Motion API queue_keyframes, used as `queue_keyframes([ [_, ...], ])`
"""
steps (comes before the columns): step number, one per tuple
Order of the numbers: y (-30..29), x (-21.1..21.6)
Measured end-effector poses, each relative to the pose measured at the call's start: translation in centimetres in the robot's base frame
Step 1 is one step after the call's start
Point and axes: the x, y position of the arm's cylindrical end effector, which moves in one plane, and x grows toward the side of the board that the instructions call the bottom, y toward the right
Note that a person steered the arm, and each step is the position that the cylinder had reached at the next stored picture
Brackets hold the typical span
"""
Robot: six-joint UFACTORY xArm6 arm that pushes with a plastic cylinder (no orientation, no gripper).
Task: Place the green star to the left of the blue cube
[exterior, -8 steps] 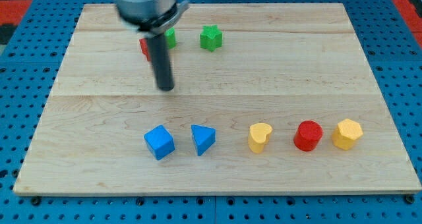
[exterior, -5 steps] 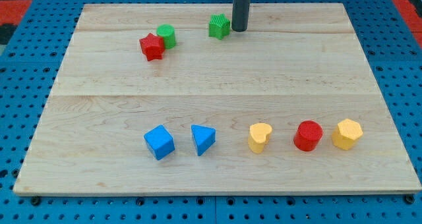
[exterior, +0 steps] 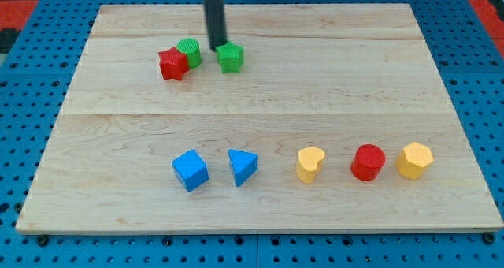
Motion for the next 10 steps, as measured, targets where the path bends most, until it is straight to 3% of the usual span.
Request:
queue_keyframes([
  [1,3.4,2.6],
  [2,-0.2,6.8],
  [3,-3.3,6.1],
  [4,-0.4,3.9],
  [5,-5.0,3.6],
  [6,-11.4,8.2],
  [7,-13.9,13.2],
  [8,-10.6,8.9],
  [9,-7.3,7.9],
  [10,-5.2,11.3],
])
